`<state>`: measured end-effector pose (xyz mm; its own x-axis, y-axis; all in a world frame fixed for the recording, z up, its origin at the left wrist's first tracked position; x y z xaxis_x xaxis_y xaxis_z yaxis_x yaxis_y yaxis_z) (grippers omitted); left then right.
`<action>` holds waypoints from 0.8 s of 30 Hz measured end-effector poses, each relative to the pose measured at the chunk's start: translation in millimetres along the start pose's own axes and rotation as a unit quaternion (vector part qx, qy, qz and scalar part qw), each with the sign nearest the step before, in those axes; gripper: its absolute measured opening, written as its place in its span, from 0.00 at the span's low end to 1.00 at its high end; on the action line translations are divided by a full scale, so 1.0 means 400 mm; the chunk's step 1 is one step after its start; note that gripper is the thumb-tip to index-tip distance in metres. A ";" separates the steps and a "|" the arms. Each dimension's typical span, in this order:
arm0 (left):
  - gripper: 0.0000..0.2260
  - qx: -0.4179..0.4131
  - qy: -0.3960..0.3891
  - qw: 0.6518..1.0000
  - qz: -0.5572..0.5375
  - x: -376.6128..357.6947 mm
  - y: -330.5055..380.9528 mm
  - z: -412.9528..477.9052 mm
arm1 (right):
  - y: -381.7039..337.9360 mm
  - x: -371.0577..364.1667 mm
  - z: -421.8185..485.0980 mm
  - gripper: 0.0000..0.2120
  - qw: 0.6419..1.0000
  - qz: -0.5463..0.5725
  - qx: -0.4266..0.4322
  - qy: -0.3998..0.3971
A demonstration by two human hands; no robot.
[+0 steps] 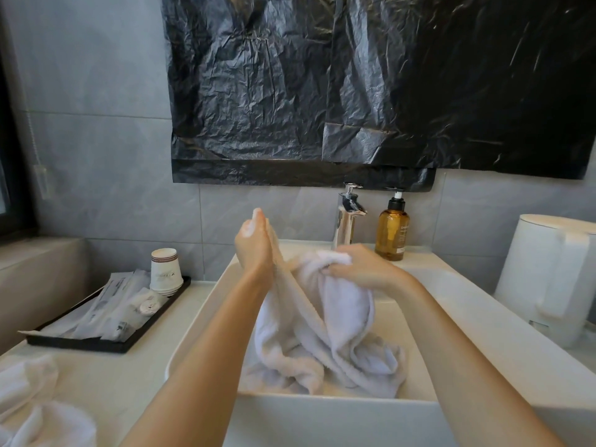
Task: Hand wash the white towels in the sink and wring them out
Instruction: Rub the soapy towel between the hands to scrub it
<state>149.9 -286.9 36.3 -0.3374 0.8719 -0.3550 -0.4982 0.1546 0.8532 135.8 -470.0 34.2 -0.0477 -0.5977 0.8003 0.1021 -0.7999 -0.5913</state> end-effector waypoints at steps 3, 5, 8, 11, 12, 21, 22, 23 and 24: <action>0.13 0.034 0.066 0.997 -0.028 0.028 -0.013 0.009 | -0.001 0.040 -0.006 0.10 0.980 0.185 -0.046 0.058; 0.13 0.047 0.088 0.995 -0.031 0.040 -0.018 0.014 | 0.006 0.060 -0.012 0.11 0.947 0.290 -0.096 0.096; 0.14 0.058 0.054 0.996 -0.029 0.022 -0.026 0.011 | 0.011 0.057 -0.025 0.04 0.885 0.422 -0.160 0.112; 0.13 0.070 -0.018 0.997 -0.026 -0.026 -0.031 -0.018 | -0.004 0.024 -0.031 0.09 0.852 0.490 -0.180 0.027; 0.13 0.083 -0.040 0.995 -0.030 -0.041 -0.032 -0.031 | -0.021 0.012 -0.034 0.11 0.848 0.503 -0.165 -0.014; 0.16 0.049 -0.177 0.983 0.004 -0.110 -0.028 -0.122 | -0.050 -0.029 -0.002 0.11 0.897 0.364 -0.082 0.237; 0.16 0.038 -0.185 0.982 0.006 -0.116 -0.030 -0.125 | -0.039 -0.031 -0.004 0.11 0.892 0.370 -0.097 0.240; 0.16 0.035 -0.179 0.983 0.010 -0.114 -0.028 -0.121 | -0.040 -0.041 -0.013 0.11 0.895 0.366 -0.096 0.235; 0.17 0.038 -0.158 0.987 0.016 -0.105 -0.030 -0.109 | -0.051 -0.061 -0.023 0.11 0.906 0.352 -0.081 0.221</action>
<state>135.3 -345.7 24.5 -0.0809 0.9764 -0.2001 -0.4262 0.1476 0.8925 125.8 -439.6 25.9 -0.4246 -0.8972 0.1218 0.1169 -0.1877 -0.9752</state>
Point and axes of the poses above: each hand's wrist, its own z-axis towards the middle knuckle, its own x-axis out of the back of the hand, y = z × x, the point moved 5 cm from there along z, towards the middle knuckle, and after that the axes turned 14 degrees about -x, right-handed, at the moved point
